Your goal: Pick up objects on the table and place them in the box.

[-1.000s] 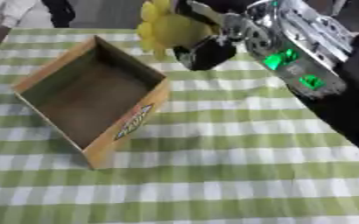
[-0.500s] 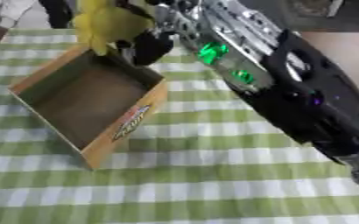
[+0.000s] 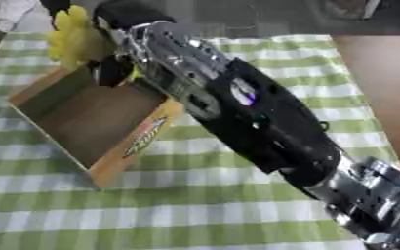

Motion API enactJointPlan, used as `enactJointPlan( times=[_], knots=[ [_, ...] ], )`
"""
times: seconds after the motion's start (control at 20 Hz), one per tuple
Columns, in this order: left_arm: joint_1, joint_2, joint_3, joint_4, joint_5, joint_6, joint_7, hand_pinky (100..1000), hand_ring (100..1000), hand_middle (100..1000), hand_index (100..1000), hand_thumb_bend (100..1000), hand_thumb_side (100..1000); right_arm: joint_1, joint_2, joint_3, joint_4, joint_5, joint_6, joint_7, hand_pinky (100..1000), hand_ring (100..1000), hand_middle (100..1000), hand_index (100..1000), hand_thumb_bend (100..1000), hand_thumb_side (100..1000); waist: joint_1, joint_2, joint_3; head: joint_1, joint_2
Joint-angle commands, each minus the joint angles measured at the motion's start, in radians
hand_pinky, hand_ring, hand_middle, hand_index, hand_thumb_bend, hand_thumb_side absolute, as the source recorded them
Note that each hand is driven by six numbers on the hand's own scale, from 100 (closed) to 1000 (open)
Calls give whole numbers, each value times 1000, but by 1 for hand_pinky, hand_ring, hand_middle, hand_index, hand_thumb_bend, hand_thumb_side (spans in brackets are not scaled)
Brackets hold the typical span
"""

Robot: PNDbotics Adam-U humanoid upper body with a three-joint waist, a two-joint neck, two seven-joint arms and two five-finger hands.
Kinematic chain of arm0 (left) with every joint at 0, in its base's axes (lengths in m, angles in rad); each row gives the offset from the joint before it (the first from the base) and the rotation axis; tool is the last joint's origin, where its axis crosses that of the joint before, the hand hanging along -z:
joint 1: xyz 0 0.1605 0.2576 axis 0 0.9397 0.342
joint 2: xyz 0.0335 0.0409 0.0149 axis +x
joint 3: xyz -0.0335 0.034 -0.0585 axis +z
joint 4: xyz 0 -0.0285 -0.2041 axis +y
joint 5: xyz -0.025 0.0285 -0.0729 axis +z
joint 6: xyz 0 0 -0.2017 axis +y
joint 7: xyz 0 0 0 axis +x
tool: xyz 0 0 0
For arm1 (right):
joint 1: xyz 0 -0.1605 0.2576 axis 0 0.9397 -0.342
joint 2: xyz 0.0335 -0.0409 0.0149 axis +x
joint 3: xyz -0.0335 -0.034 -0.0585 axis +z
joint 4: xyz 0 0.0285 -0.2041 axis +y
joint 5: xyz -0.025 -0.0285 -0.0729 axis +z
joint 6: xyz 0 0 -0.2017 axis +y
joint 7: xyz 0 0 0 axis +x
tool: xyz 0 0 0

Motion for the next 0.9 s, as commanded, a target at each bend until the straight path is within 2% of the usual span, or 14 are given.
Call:
enactJointPlan(
  times=[0.05,0.2,0.35,0.55,0.65,0.7,0.8,0.85,0.9],
  knots=[
    [-10,13,-3,-19,7,-2,-6,681,619,595,701,100,879,-18,43,-30,82,32,28,-22,824,844,474,587,100,293,7,-15,6,-8,-14],
    [-11,13,-3,-19,8,-2,-7,681,619,595,701,100,879,-8,74,-49,155,45,19,-72,826,850,487,605,100,299,8,-13,8,-16,-16],
    [-12,12,-4,-19,10,-2,-8,681,619,594,701,100,879,3,98,-63,204,27,-2,-110,838,869,525,685,100,345,9,-12,8,-20,-18],
    [-14,11,-5,-19,11,-2,-10,681,619,594,701,100,879,15,121,-71,241,-55,-50,-113,867,904,634,815,100,419,9,-10,9,-20,-21],
    [-14,10,-4,-19,11,-2,-10,681,619,594,701,100,879,16,124,-69,243,-103,-71,-106,884,929,716,893,100,498,9,-10,10,-19,-22],
    [-14,10,-4,-19,11,-1,-10,681,619,594,701,100,878,16,123,-68,240,-125,-78,-104,892,949,761,934,181,548,9,-10,10,-18,-22],
    [-15,11,-4,-19,11,-1,-10,681,619,594,701,100,878,13,121,-63,230,-158,-84,-104,898,963,792,963,342,590,8,-10,10,-16,-22],
    [-15,11,-4,-19,11,0,-10,681,619,594,701,100,879,11,119,-60,223,-170,-84,-105,907,980,826,999,559,619,7,-10,10,-15,-22],
    [-15,11,-4,-19,11,0,-11,681,619,594,701,100,879,10,116,-57,215,-181,-83,-107,908,982,830,1000,573,619,7,-10,9,-14,-22]
  ],
)
